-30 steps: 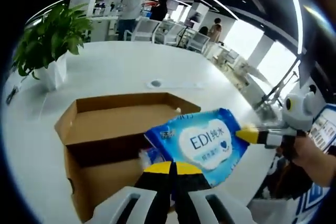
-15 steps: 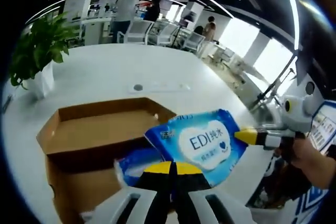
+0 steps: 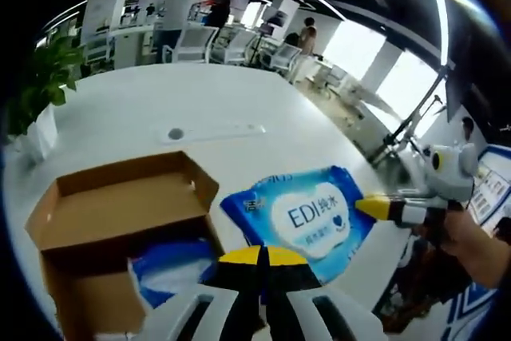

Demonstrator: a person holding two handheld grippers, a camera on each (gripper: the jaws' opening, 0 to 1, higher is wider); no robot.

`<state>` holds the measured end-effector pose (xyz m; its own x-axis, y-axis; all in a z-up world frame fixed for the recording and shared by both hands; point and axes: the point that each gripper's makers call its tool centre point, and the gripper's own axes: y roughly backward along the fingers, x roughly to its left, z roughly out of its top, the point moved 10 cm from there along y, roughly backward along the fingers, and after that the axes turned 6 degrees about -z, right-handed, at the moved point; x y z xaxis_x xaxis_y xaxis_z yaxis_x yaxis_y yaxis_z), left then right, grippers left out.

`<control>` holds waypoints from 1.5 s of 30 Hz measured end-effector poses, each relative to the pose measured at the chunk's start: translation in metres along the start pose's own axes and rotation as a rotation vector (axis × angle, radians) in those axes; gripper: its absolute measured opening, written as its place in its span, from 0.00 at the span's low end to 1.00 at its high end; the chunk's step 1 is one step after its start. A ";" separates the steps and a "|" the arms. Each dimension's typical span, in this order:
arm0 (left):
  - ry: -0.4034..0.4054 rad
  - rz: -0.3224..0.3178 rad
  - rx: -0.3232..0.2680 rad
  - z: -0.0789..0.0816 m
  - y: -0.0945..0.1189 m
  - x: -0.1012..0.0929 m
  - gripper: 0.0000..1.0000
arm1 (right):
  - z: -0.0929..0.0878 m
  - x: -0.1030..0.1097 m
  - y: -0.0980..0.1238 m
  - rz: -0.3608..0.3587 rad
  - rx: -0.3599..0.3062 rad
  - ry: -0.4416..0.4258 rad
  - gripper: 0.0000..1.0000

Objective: Operate the shoe box by opening the lid, removing the specified soft item, and placing it in the target area until the item is outside and the box remains undamaged.

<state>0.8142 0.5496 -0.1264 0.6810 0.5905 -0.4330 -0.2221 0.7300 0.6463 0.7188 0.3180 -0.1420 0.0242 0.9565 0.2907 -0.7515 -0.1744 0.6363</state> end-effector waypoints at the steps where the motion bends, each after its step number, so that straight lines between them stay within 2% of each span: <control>1: -0.003 -0.003 0.003 0.001 -0.004 -0.003 0.00 | 0.001 -0.002 -0.001 -0.001 0.001 -0.001 0.00; 7: -0.007 -0.020 0.020 0.002 -0.025 -0.012 0.00 | -0.005 -0.024 0.008 -0.020 0.008 -0.018 0.00; 11: -0.007 -0.026 0.034 0.000 -0.039 -0.018 0.00 | -0.009 -0.039 0.005 -0.031 0.017 -0.029 0.00; 18: -0.017 -0.032 0.057 -0.002 -0.058 -0.023 0.00 | -0.018 -0.054 0.005 -0.041 0.034 -0.051 0.00; 23: -0.016 -0.032 0.070 -0.003 -0.066 -0.024 0.00 | -0.021 -0.059 0.002 -0.041 0.040 -0.058 0.00; 34: -0.022 -0.023 0.108 -0.014 -0.081 -0.019 0.00 | -0.032 -0.073 -0.020 -0.036 0.081 -0.061 0.00; 45: -0.020 -0.010 0.141 -0.025 -0.095 -0.005 0.00 | -0.044 -0.076 -0.037 -0.025 0.112 -0.060 0.00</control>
<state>0.8147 0.4856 -0.2011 0.6967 0.5755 -0.4283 -0.1157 0.6794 0.7246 0.7157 0.2618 -0.2193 0.0840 0.9458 0.3138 -0.6722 -0.1787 0.7185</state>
